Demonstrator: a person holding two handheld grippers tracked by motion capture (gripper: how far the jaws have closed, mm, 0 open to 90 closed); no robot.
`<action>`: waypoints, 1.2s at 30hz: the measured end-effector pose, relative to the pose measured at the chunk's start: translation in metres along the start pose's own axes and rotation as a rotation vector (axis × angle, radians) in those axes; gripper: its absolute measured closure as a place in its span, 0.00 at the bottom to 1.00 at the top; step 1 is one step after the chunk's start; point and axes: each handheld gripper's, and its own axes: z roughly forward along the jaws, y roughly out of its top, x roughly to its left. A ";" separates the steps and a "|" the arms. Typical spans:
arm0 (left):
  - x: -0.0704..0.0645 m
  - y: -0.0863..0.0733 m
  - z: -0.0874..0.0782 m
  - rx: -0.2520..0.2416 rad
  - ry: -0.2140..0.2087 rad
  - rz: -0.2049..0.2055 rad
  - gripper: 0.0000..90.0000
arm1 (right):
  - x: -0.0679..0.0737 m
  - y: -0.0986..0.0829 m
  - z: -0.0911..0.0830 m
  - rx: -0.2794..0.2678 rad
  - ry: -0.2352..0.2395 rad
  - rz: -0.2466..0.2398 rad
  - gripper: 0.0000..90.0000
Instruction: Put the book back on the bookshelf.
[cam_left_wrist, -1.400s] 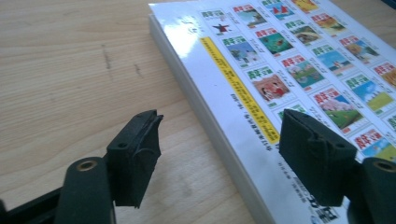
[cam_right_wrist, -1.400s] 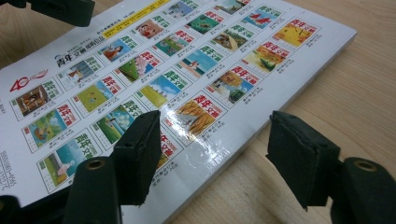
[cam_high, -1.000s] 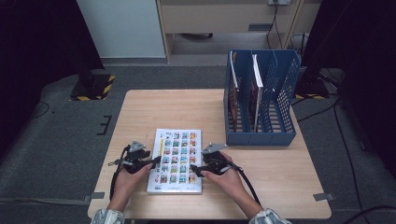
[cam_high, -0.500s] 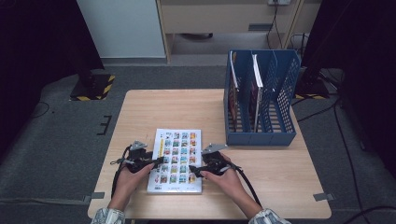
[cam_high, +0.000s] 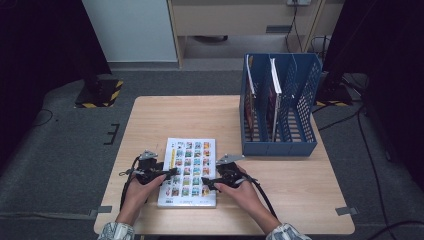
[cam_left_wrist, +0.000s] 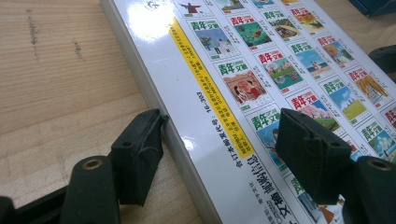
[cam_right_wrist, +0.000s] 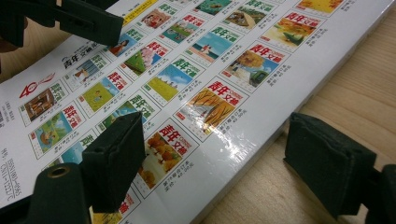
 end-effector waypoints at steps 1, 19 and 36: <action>-0.001 0.000 -0.001 0.002 0.007 0.002 0.35 | 0.000 0.000 0.000 0.000 0.000 0.005 0.22; -0.015 0.000 -0.020 0.013 -0.010 0.002 0.47 | 0.000 -0.001 -0.001 0.000 0.004 0.001 0.22; -0.008 0.018 -0.002 -0.053 -0.074 -0.041 0.49 | 0.001 -0.001 -0.001 -0.001 0.006 0.004 0.21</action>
